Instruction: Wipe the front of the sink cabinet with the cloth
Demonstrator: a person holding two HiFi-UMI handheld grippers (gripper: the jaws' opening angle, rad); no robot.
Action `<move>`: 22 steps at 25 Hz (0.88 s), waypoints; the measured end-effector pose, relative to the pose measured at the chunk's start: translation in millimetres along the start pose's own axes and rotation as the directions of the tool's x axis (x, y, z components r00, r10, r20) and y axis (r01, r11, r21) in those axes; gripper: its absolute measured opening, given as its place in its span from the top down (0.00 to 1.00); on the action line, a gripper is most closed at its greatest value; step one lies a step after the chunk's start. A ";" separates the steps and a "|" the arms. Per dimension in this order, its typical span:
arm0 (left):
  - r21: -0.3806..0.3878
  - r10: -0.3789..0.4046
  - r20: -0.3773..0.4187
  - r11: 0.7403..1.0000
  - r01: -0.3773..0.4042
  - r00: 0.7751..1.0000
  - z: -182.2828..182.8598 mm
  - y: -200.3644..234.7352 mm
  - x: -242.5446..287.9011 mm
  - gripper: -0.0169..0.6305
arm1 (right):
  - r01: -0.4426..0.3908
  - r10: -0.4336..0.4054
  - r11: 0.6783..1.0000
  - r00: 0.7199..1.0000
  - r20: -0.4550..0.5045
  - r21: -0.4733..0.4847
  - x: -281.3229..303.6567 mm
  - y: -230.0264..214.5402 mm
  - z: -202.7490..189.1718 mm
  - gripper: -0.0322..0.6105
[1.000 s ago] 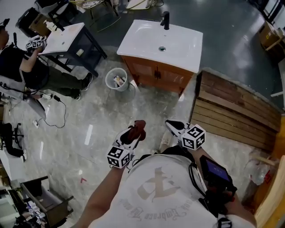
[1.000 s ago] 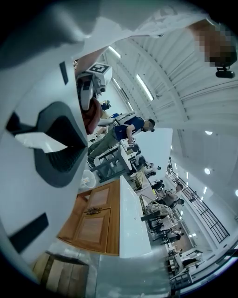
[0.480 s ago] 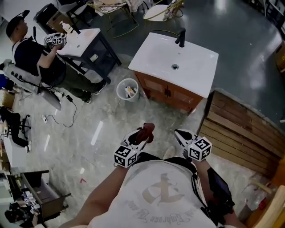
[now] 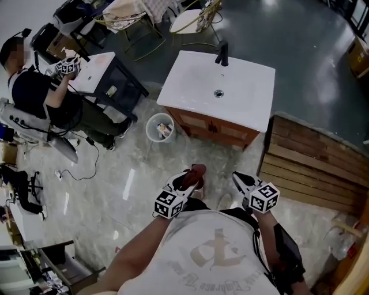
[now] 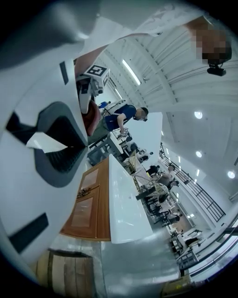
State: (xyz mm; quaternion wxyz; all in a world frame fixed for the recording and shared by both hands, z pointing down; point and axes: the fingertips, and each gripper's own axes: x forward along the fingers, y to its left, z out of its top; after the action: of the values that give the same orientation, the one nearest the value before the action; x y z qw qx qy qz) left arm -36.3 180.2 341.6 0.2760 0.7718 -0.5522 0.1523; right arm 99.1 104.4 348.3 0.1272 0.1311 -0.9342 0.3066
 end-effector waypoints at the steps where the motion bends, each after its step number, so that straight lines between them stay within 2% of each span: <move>1: 0.010 -0.019 -0.006 1.000 0.019 1.000 3.1 4.4 5.5 0.70 | 0.020 -0.020 1.000 1.000 0.010 0.006 1.8 -3.8 3.0 0.93; 8: 0.068 -0.134 -0.066 0.988 0.139 0.989 34.0 59.4 51.4 0.70 | 0.188 -0.192 0.979 0.980 0.059 0.073 18.0 -33.4 22.6 0.93; 15: 0.096 -0.242 -0.149 0.961 0.258 0.959 42.6 106.6 99.0 0.70 | 0.340 -0.351 0.933 0.932 0.094 0.115 39.4 -53.0 31.4 0.93; 22: 0.076 -0.275 -0.214 0.952 0.296 0.937 42.5 125.2 149.9 0.70 | 0.434 -0.459 0.881 0.881 0.117 0.188 34.1 -72.3 23.2 0.93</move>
State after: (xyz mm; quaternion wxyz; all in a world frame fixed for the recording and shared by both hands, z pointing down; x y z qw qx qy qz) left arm -104.9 10.0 420.8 0.3077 0.8381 -0.3946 0.2170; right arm 87.0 28.4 380.2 0.1096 0.3767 -0.8587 0.3298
